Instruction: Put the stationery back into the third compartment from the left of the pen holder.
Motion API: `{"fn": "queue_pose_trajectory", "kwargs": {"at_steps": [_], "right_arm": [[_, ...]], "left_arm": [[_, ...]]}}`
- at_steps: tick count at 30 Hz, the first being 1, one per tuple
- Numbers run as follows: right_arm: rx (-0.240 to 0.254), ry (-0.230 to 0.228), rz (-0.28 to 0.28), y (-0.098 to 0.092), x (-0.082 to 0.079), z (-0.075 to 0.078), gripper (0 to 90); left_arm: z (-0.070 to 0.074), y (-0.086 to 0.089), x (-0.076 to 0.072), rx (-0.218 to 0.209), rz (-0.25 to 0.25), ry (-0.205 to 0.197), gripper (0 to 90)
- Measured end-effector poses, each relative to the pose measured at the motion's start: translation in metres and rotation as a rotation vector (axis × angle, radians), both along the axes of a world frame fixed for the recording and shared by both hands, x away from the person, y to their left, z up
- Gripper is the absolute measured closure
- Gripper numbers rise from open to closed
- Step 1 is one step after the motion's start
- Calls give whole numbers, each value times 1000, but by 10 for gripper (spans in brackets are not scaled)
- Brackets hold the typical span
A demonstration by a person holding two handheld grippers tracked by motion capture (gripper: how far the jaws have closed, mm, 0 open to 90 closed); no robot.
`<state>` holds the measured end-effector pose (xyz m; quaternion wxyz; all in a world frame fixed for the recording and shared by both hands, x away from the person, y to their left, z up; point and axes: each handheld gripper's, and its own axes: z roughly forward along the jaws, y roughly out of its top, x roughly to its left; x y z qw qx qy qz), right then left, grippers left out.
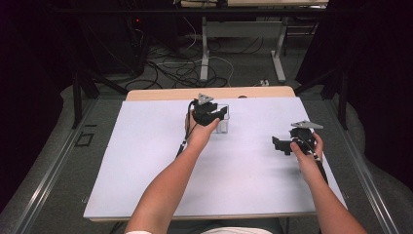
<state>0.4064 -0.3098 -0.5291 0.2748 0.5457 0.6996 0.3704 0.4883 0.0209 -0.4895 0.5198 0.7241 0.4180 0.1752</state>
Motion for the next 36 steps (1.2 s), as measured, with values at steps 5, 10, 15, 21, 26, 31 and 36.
{"fn": "queue_pose_trajectory", "kwargs": {"at_steps": [5,10,15,21,26,31,36], "right_arm": [[-1,-1,0,1,0,1,0],[-2,0,-2,1,0,0,0],[-1,-1,1,1,0,1,0],[-5,-1,5,1,-1,0,0],[-6,1,4,2,-1,0,0],[-7,1,4,2,-1,0,0],[-8,3,3,2,-1,0,0]], "left_arm": [[8,9,-5,32,5,-24,443],[19,19,-11,62,0,-53,423],[27,30,-18,43,-1,-60,399],[31,46,-25,-7,8,-37,309],[31,59,-30,16,40,12,180],[27,73,-35,33,61,50,146],[23,90,-40,26,97,89,80]]}}
